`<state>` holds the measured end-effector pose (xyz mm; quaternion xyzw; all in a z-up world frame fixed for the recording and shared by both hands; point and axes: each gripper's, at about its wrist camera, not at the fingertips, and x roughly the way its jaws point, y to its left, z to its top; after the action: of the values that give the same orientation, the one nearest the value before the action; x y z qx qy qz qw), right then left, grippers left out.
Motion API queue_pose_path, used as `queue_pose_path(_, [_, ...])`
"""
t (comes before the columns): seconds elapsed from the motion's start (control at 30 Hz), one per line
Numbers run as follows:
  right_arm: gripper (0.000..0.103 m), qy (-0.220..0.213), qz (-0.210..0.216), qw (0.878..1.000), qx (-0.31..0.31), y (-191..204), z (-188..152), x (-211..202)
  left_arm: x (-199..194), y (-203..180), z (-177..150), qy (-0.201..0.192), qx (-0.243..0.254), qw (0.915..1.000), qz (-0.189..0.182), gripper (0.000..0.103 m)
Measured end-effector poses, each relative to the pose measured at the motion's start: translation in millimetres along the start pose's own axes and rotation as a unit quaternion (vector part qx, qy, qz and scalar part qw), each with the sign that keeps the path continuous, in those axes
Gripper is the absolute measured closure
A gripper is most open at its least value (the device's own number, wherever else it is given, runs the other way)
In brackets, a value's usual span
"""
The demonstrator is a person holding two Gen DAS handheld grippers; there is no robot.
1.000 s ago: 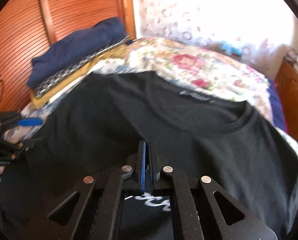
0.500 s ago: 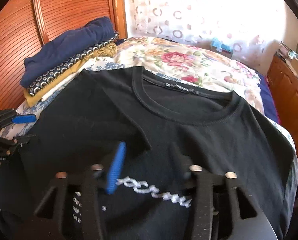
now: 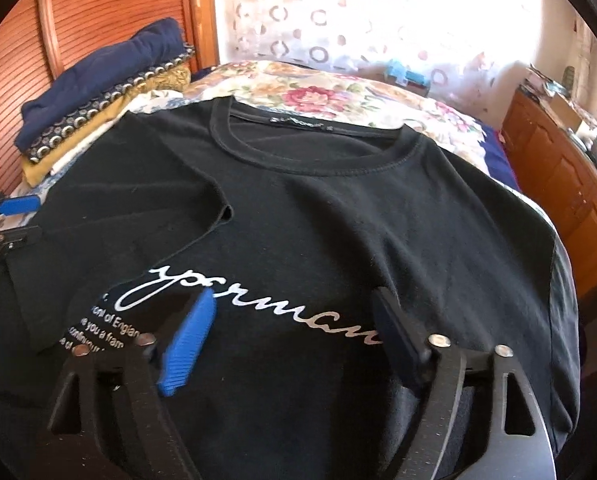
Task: Fold small clothes
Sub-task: 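Move the right gripper to the opposite shirt side edge and grasp it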
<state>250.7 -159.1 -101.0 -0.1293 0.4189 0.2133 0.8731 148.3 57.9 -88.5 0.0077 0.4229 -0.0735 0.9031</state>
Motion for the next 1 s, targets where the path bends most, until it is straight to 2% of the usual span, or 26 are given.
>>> queue_pose_path(0.17, [0.010, 0.003, -0.002, 1.000, -0.004, 1, -1, -1, 0, 1, 0, -0.001, 0.000, 1.0000, -0.003, 0.043])
queue_pose_path(0.3, [0.010, -0.005, 0.016, 1.000, 0.015, -5, -7, -17, -8, 2, 2, -0.015, 0.001, 0.9998, 0.016, 0.043])
queue_pose_path(0.37, [0.011, -0.026, 0.020, 0.999, 0.030, -16, -11, -35, -17, 0, 8, -0.030, 0.002, 0.9994, 0.015, 0.043])
queue_pose_path(0.53, [0.011, -0.065, -0.014, 0.995, 0.070, -72, -32, -86, -35, -21, 30, -0.072, 0.003, 0.9974, -0.003, 0.043])
queue_pose_path(0.63, [0.016, -0.063, -0.041, 0.992, 0.103, -114, -48, -100, -30, -40, 43, -0.076, 0.012, 0.9965, -0.031, 0.043])
queue_pose_path(0.73, [0.028, -0.046, -0.064, 0.988, 0.134, -152, -69, -104, -17, -70, 57, -0.070, 0.039, 0.9954, -0.053, 0.043])
queue_pose_path(0.87, [0.053, -0.022, -0.067, 0.984, 0.166, -185, -96, -102, 2, -107, 73, -0.062, 0.074, 0.9922, -0.079, 0.043])
queue_pose_path(1.0, [0.055, -0.015, -0.060, 0.980, 0.192, -202, -112, -99, 22, -132, 83, -0.043, 0.099, 0.9898, -0.093, 0.043])
